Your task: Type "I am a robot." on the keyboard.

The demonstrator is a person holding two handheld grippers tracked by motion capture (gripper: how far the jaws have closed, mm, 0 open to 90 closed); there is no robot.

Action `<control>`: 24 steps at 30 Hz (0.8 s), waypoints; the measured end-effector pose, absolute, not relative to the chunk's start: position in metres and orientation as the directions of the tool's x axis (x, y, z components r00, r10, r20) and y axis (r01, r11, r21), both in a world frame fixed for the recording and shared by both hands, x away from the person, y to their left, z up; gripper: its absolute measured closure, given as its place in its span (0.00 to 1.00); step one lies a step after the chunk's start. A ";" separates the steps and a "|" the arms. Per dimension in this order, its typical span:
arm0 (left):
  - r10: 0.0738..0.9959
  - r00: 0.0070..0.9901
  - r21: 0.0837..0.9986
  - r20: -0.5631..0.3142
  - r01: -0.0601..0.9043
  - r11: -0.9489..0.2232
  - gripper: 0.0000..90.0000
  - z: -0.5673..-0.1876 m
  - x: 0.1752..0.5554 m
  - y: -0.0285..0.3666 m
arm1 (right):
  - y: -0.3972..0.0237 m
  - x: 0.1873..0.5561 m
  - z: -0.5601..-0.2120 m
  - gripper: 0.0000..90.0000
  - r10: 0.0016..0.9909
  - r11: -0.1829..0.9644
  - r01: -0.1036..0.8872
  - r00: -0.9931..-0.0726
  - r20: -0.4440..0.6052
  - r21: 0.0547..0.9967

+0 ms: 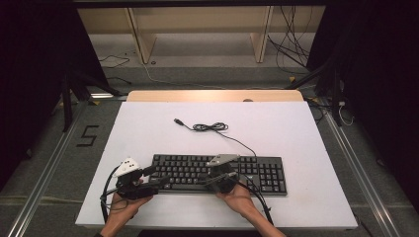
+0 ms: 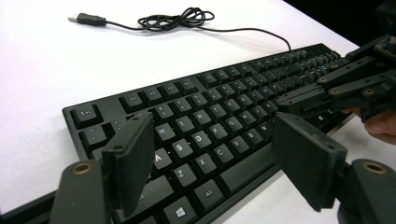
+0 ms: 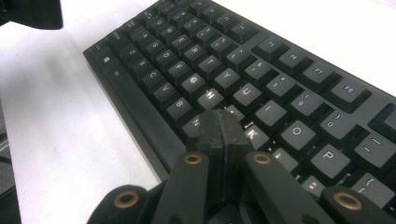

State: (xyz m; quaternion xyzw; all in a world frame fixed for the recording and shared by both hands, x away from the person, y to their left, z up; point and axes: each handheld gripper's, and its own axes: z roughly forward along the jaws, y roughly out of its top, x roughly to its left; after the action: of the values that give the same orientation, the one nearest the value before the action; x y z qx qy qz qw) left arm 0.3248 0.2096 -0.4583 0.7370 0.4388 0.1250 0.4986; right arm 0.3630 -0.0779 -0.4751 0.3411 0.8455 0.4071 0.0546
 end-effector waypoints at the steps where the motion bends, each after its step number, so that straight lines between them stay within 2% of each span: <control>1: 0.771 0.584 0.846 -0.253 0.520 -0.115 0.32 -0.458 0.324 0.209 | -0.078 0.363 -0.475 1.00 0.620 0.438 0.532 -0.762 0.185 0.725; 24: 0.768 0.590 0.852 -0.249 0.511 -0.116 0.30 -0.458 0.322 0.209 | -0.073 0.361 -0.481 1.00 0.633 0.450 0.533 -0.756 0.166 0.716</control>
State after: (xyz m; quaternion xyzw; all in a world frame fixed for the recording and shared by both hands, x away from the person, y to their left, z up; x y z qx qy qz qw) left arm 0.3216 0.2088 -0.4585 0.7362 0.4345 0.1277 0.5030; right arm 0.3613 -0.0733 -0.4813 0.3433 0.8492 0.3963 0.0627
